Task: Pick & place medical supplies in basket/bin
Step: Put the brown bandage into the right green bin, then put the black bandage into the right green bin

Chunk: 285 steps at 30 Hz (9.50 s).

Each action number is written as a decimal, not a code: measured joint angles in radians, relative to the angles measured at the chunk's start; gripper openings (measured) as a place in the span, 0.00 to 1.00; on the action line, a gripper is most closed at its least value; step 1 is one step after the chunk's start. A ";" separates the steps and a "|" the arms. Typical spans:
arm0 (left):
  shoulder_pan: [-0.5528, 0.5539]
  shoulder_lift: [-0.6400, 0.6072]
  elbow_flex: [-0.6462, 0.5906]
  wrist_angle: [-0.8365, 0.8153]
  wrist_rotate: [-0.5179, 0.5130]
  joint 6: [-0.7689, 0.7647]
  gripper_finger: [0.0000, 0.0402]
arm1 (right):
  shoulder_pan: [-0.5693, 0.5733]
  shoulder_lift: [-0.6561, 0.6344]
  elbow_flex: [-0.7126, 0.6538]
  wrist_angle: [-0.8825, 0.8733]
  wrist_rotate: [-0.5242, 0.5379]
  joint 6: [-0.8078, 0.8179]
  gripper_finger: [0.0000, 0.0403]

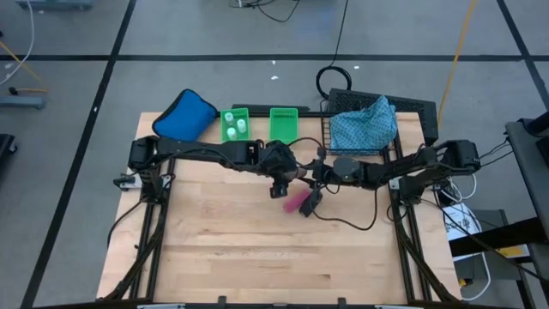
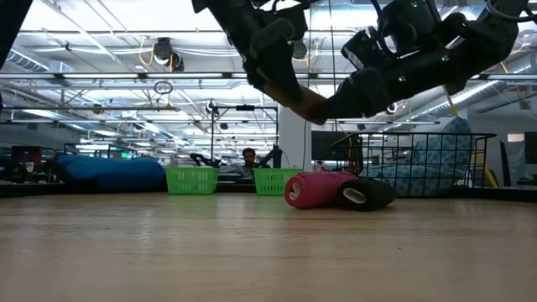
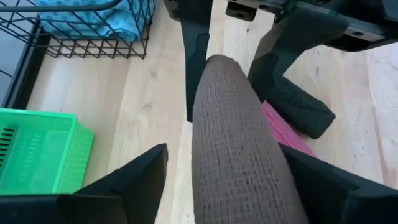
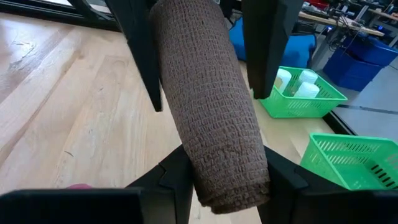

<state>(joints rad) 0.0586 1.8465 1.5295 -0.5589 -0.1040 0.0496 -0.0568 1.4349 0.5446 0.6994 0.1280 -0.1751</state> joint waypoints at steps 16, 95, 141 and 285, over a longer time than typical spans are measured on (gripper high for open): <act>0.002 0.001 -0.002 0.012 0.014 0.069 0.16 | -0.019 -0.075 0.003 -0.218 -0.003 0.247 0.33; 0.071 -0.327 -0.651 0.927 0.306 -0.114 0.18 | -0.037 -0.029 -0.056 0.381 -0.155 0.189 0.53; 0.033 -0.107 0.293 -0.534 0.111 -0.098 0.75 | -0.038 -0.030 -0.059 0.316 -0.156 0.110 0.07; 0.492 0.040 -0.266 0.847 0.472 -0.608 0.50 | -0.007 -0.407 -0.058 -0.239 0.028 0.068 0.33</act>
<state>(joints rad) 0.5506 1.8870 1.2640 0.2878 0.3678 -0.5587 -0.0639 1.0283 0.4862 0.4599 0.1562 -0.1066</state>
